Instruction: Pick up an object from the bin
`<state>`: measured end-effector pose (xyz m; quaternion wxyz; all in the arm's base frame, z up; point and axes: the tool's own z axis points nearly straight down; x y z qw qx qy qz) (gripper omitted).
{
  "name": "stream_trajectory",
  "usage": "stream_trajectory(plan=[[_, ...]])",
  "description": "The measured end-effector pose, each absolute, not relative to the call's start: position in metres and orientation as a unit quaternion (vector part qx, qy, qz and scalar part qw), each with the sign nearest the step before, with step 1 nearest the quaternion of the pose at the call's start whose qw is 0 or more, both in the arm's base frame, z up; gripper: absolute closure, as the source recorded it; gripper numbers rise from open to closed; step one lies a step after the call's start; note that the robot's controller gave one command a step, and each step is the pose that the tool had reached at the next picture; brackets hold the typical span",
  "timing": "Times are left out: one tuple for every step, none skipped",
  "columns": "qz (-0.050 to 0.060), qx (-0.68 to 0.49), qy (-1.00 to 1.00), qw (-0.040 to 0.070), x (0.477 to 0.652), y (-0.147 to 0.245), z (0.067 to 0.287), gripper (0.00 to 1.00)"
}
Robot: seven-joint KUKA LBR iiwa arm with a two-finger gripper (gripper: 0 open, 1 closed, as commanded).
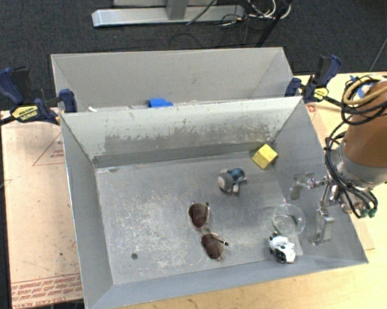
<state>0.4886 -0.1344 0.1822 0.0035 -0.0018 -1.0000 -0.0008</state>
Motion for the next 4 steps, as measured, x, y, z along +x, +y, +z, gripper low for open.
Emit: stream_trajectory(plan=[[0.0, 0.0, -1.0, 0.0, 0.49, -0.134, 0.187, 0.0], [0.001, 0.035, -0.999, -0.003, 0.507, -0.109, 0.137, 0.0], [0.0, 0.094, -0.996, 0.0, 0.513, -0.054, 0.1, 0.0], [-0.001, 0.125, -0.992, 0.001, 0.513, -0.036, 0.095, 0.0]])
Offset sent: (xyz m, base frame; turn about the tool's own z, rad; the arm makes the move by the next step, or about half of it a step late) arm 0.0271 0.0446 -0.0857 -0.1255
